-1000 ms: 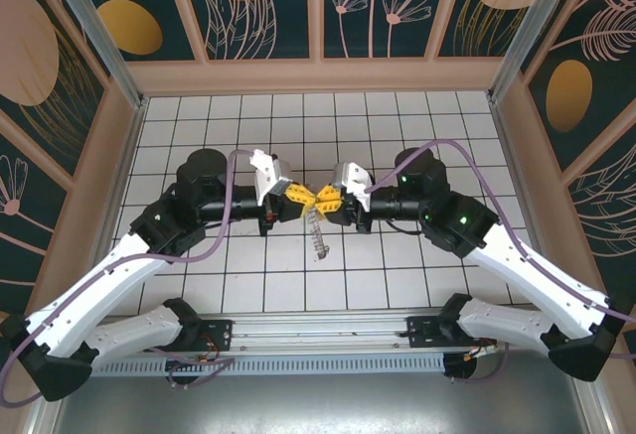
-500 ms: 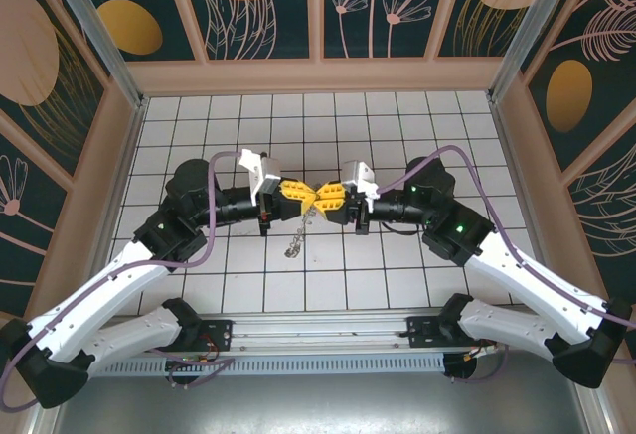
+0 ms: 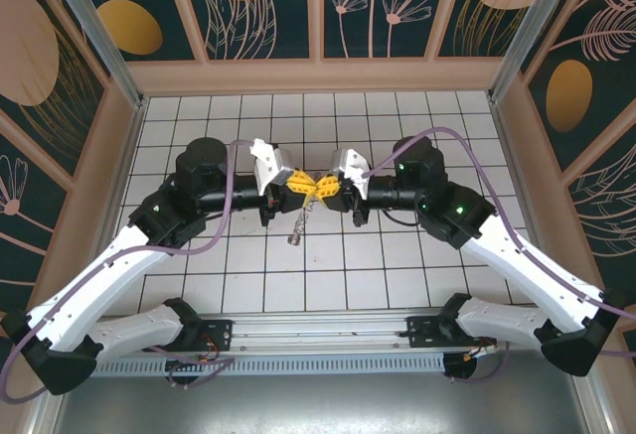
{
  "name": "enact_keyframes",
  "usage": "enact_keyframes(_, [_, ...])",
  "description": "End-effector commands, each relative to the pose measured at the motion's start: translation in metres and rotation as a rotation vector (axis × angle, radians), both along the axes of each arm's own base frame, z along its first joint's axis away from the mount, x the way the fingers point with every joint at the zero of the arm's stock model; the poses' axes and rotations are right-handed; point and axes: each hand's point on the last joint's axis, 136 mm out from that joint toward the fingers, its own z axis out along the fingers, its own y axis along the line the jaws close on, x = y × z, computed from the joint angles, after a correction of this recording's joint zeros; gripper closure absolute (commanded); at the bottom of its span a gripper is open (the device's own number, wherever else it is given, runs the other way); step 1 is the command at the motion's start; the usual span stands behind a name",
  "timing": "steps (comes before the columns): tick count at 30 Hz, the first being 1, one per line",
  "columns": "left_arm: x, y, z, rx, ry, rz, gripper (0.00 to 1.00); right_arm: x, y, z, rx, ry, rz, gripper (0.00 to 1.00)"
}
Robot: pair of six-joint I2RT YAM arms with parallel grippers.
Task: Put the keys on the keyring
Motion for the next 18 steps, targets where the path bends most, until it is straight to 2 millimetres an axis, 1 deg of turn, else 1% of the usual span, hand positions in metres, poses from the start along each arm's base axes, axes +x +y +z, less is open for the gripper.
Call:
enact_keyframes(1, [-0.002,0.002,-0.029,0.137,0.011,-0.018,0.79,0.001,-0.002,0.007,-0.058,-0.055,0.016,1.00])
enact_keyframes(4, [0.000,0.002,-0.038,0.172,0.019,-0.018,0.80,-0.001,-0.001,0.008,-0.089,-0.055,0.038,1.00])
enact_keyframes(5, [0.000,0.002,-0.040,0.179,0.024,-0.023,0.84,-0.001,0.000,0.008,-0.099,-0.054,0.043,1.00])
enact_keyframes(6, [-0.001,0.001,-0.042,0.184,0.027,-0.027,0.93,-0.002,0.001,0.009,-0.106,-0.054,0.050,1.00])
enact_keyframes(7, [0.000,0.001,-0.043,0.188,0.029,-0.028,1.00,-0.003,0.001,0.009,-0.111,-0.053,0.059,1.00])
enact_keyframes(12, [-0.002,0.000,-0.042,0.177,0.028,-0.041,1.00,-0.008,0.002,0.017,-0.090,-0.065,0.079,1.00])
enact_keyframes(15, [-0.005,-0.002,-0.034,0.136,0.021,-0.053,1.00,-0.009,0.000,0.019,-0.074,-0.070,0.077,1.00])
enact_keyframes(18, [-0.007,-0.003,-0.017,0.055,0.000,-0.052,1.00,-0.008,-0.001,0.017,-0.057,-0.065,0.059,1.00])
